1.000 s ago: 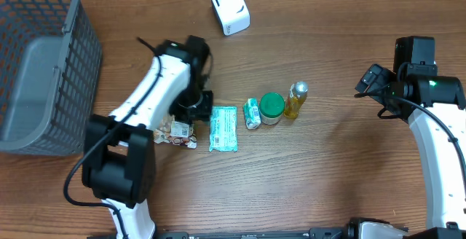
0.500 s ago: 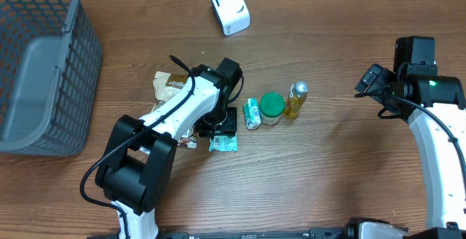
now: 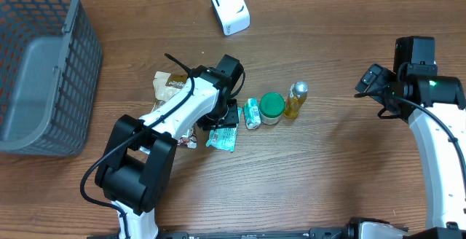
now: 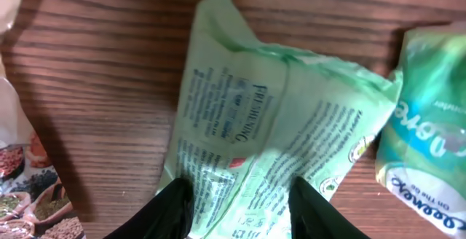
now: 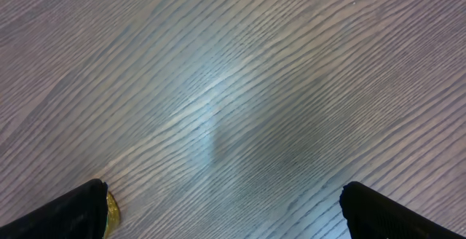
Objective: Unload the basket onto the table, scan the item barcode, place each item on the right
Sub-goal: 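Lower the snack bag onto the table and release it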
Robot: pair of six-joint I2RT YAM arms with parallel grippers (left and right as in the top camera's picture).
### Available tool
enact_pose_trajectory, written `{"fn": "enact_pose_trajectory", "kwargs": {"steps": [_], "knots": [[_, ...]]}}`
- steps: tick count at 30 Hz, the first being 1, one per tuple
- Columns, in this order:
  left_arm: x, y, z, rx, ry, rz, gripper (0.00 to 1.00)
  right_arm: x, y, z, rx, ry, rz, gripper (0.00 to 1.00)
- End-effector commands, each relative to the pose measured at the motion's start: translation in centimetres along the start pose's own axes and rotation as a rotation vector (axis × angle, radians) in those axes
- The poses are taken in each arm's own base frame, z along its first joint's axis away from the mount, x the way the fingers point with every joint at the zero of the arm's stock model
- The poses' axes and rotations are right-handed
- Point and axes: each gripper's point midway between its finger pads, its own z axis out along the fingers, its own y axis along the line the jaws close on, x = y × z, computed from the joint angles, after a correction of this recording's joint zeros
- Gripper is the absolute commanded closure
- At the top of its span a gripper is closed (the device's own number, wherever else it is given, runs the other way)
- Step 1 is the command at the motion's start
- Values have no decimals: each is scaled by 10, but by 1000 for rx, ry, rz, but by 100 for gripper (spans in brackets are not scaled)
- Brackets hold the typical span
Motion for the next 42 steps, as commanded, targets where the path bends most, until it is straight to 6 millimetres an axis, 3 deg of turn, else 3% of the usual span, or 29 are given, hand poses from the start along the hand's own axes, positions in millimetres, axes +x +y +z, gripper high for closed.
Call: {"fn": "enact_pose_trajectory", "kwargs": {"steps": [1, 5, 16, 20, 22, 28, 33, 42], "knots": [[-3, 5, 4, -33, -17, -42, 62, -4, 0, -2, 1, -13, 10, 0], [-1, 6, 4, -33, -7, -42, 68, -4, 0, -2, 1, -13, 10, 0], [2, 4, 3, -22, 11, 78, 68, -4, 0, -2, 1, -13, 10, 0], [3, -5, -6, 20, 34, 229, 64, -4, 0, -2, 1, -13, 10, 0], [1, -7, -12, 22, 28, 266, 69, -4, 0, -2, 1, -13, 10, 0], [-8, -14, -21, 38, 2, 277, 69, -4, 0, -2, 1, -13, 10, 0], [-12, -4, -16, -19, -27, 279, 68, -4, 0, -2, 1, -13, 10, 0], [3, 1, 7, -30, 2, 293, 72, -4, 0, -2, 1, -13, 10, 0]]}}
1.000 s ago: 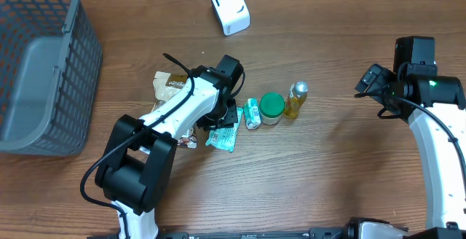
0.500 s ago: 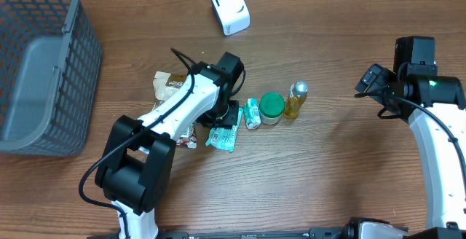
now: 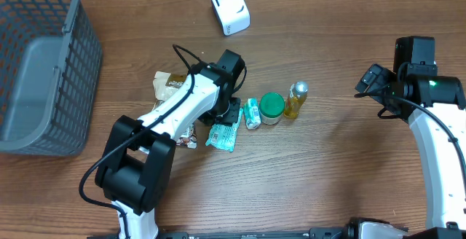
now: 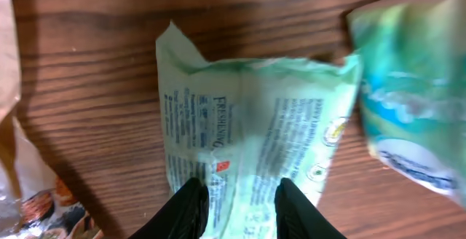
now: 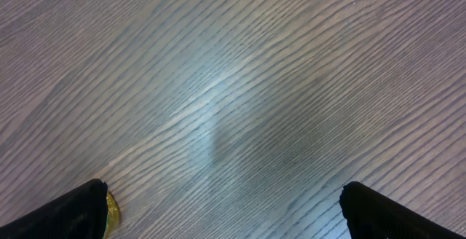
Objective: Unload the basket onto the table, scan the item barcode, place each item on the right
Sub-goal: 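Lower the snack bag onto the table and release it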
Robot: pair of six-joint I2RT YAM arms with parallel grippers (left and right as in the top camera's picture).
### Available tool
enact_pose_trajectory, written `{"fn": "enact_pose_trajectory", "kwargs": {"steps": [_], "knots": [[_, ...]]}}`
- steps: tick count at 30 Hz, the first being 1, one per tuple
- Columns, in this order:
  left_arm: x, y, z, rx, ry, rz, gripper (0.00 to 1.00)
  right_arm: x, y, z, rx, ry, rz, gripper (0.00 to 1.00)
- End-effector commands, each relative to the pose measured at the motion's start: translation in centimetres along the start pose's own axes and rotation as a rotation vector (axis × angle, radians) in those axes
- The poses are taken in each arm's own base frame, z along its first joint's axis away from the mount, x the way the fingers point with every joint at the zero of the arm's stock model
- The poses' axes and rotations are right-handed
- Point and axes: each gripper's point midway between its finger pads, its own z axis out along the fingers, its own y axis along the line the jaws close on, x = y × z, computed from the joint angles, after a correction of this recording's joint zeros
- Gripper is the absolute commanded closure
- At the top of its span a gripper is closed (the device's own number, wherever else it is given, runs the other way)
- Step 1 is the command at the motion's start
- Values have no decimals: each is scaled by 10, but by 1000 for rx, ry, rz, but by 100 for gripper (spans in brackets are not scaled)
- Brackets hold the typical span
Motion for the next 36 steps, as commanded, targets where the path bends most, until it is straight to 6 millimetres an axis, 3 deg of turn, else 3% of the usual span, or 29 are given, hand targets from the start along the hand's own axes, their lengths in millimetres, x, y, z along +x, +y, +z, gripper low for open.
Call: {"fn": "enact_pose_trajectory", "kwargs": {"steps": [1, 7, 12, 17, 21, 24, 29, 36], "knots": [[13, 3, 16, -29, 33, 36, 73, -4, 0, -2, 1, -13, 11, 0], [14, 12, 19, -76, 23, -65, 90, -4, 0, -2, 1, -13, 11, 0], [0, 37, 17, -171, -59, -325, 90, -4, 0, -2, 1, -13, 11, 0], [-15, 49, 14, -163, -108, -413, 87, -4, 0, -2, 1, -13, 11, 0], [-20, 54, 12, -123, -104, -463, 92, -4, 0, -2, 1, -13, 11, 0], [-30, 58, 4, -120, -132, -456, 92, -4, 0, -2, 1, -13, 11, 0], [-47, 40, -17, -42, -147, -301, 90, -4, 0, -2, 1, -13, 11, 0], [-56, 35, -53, -38, -145, -219, 93, -4, 0, -2, 1, -13, 11, 0]]}}
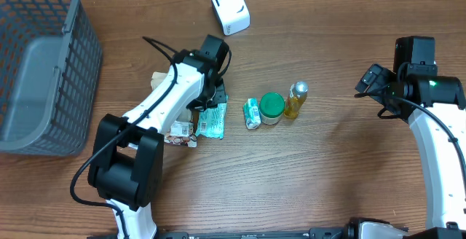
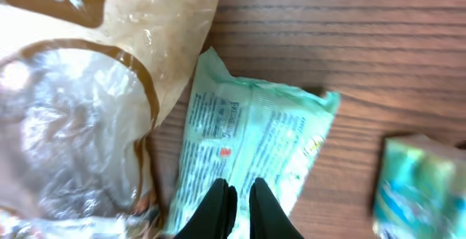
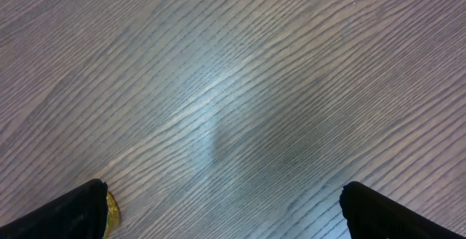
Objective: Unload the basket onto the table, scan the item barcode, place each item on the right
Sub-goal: 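Lower the snack bag onto the table and release it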
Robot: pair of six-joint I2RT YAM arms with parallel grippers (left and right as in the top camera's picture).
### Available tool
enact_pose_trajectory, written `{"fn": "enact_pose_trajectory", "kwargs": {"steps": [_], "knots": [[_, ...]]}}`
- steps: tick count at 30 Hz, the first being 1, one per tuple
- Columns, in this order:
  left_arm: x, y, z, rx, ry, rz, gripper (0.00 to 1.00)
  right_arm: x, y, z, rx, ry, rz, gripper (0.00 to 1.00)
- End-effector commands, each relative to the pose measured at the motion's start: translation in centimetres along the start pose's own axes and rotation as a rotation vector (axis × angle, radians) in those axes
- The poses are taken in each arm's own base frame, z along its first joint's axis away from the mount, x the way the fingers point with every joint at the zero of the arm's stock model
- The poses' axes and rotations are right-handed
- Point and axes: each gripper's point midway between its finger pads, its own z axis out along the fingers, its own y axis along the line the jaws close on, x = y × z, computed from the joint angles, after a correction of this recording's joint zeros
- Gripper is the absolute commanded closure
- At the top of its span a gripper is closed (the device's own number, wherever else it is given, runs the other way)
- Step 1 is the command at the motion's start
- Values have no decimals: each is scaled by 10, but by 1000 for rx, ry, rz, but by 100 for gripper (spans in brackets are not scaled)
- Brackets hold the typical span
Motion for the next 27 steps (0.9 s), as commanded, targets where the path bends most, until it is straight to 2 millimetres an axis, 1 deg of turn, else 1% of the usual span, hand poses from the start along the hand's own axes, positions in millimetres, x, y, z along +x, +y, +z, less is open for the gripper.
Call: {"fn": "enact_pose_trajectory", "kwargs": {"steps": [1, 2, 3, 5, 6, 7, 8, 9, 10, 11, 12, 15, 27], "knots": [[-17, -12, -25, 40, -39, 85, 93, -4, 0, -2, 0, -14, 11, 0], [-21, -14, -35, 46, -48, 109, 92, -4, 0, -2, 0, -14, 11, 0], [-24, -15, -39, 49, -57, 119, 91, -4, 0, -2, 0, -14, 11, 0], [-28, -17, -43, 54, -72, 134, 81, -4, 0, -2, 0, -14, 11, 0], [-29, -17, -44, 50, -79, 135, 71, -4, 0, -2, 0, -14, 11, 0], [-31, -16, -44, 45, -84, 134, 57, -4, 0, -2, 0, -14, 11, 0], [-32, -16, -44, 42, -88, 133, 49, -4, 0, -2, 0, -14, 11, 0], [-33, -14, -44, 33, -94, 132, 44, -4, 0, -2, 0, -14, 11, 0], [-34, -11, -44, 17, -102, 131, 41, -4, 0, -2, 0, -14, 11, 0], [-36, -8, -44, 1, -110, 129, 27, -4, 0, -2, 0, -14, 11, 0], [-38, -4, -44, -18, -120, 126, 0, -4, 0, -2, 0, -14, 11, 0], [-41, 4, -45, -59, -132, 123, 0, -4, 0, -2, 0, -14, 11, 0], [-41, 3, -45, -56, -135, 123, 0, -4, 0, -2, 0, -14, 11, 0]]}}
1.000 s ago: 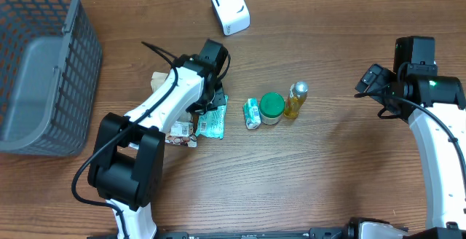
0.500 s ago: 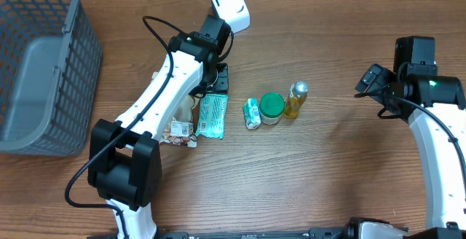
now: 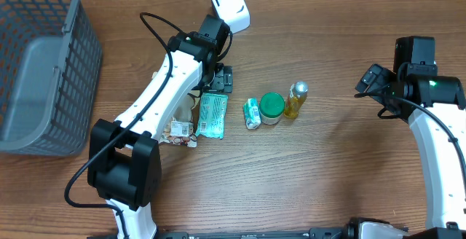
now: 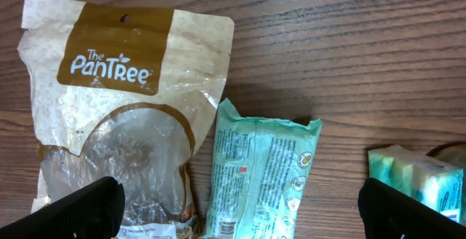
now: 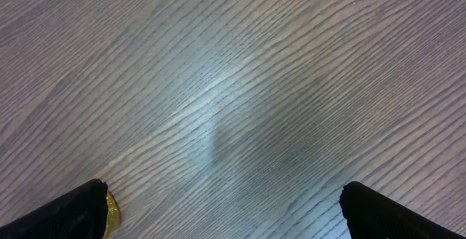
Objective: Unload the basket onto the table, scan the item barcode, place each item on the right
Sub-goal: 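Lower the snack bag onto the table and release it, then lift the left arm away and park it beside the basket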
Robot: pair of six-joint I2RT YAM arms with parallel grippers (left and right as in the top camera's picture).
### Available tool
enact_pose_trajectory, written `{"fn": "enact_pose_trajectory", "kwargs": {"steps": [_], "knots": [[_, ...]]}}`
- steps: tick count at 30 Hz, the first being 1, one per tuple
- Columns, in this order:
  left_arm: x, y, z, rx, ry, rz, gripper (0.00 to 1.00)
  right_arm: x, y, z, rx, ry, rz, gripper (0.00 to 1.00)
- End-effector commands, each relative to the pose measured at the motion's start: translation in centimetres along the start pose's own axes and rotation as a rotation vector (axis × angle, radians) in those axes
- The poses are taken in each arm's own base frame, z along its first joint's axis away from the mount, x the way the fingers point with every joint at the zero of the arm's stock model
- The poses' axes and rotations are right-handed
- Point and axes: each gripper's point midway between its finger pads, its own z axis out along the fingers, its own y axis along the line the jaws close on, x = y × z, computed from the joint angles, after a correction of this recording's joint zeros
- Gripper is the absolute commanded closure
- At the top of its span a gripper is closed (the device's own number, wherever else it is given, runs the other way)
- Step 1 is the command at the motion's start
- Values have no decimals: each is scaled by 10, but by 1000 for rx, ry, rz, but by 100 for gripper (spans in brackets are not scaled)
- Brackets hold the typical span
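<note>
A pale green flat packet (image 3: 212, 115) lies on the wooden table, printed side up, with a barcode near its near end; it also shows in the left wrist view (image 4: 262, 173). My left gripper (image 3: 221, 79) hangs above its far end, open wide and holding nothing (image 4: 237, 199). The white scanner (image 3: 230, 8) stands at the far edge of the table. At the right, my right gripper (image 3: 371, 79) is open over bare wood (image 5: 222, 202).
A brown-and-white Pantree bag (image 4: 124, 122) lies touching the packet's left side. To the right stand a small green pack (image 3: 252, 113), a green-lidded jar (image 3: 271, 108) and a yellow bottle (image 3: 295, 99). A grey basket (image 3: 36, 64) fills the far left.
My left gripper was shut on the green packet's near end; now it is open wide and higher, nearer the scanner. The packet lies flat where it was. The right arm is unchanged.
My left gripper first straddled the green packet's edge, close to the small green pack. Then its fingers stood closer together on it. Then it was shut on the packet, which lay further left against the Pantree bag. Now the packet is released there.
</note>
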Motion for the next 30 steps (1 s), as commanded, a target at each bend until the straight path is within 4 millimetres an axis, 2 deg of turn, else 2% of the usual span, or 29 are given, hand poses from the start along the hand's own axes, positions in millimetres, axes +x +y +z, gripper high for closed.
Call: {"fn": "enact_pose_trajectory", "kwargs": {"steps": [1, 5, 11, 30], "knots": [[-8, 3, -4, -11, -29, 3, 0, -4, 0, -2, 0, -14, 11, 0], [-7, 0, -4, 3, -22, 1, 0, -4, 0, -2, 0, -14, 11, 0], [-14, 18, -5, -86, -61, -2, 0, -4, 0, -2, 0, -14, 11, 0], [-15, 18, -5, -85, -60, -4, 0, -4, 0, -2, 0, -14, 11, 0]]}}
